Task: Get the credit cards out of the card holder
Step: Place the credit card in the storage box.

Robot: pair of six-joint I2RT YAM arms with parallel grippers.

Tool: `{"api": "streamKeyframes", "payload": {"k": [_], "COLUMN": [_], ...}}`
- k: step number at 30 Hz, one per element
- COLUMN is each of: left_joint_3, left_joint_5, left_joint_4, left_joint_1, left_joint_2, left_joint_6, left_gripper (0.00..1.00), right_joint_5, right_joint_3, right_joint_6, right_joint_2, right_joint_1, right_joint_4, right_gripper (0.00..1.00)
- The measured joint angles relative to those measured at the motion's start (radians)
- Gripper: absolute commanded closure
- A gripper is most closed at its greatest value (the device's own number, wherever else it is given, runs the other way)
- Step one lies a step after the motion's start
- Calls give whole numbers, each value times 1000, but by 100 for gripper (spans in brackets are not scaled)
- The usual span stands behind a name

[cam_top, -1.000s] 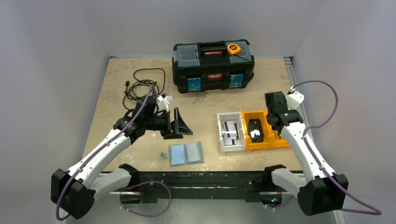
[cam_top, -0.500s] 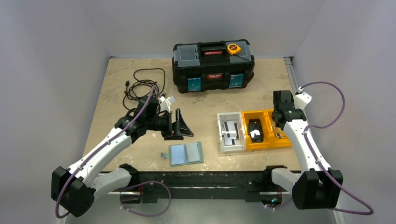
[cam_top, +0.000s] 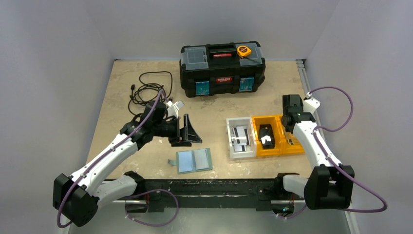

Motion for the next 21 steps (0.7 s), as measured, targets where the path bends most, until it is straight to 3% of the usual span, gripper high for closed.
{"api": "streamKeyframes", "payload": {"k": [5,12,21], "left_joint_3": [0,0,0], "left_joint_5": [-3,-31,-245], "left_joint_4": [0,0,-72], "left_joint_1": [-6,-34,-153], "left_joint_2": [0,0,31], "left_joint_6": [-2,-3,16], "left_gripper": [21,21,23], "right_joint_5": [-11,-57,-176], "right_joint_3": [-4,-4,-3], "right_joint_6": [-5,-31,-98], "right_joint_2": [0,-1,-62], "right_joint_1": [-1,-2,-2], "right_joint_4": [8,9,14], "right_gripper": [69,51,25]}}
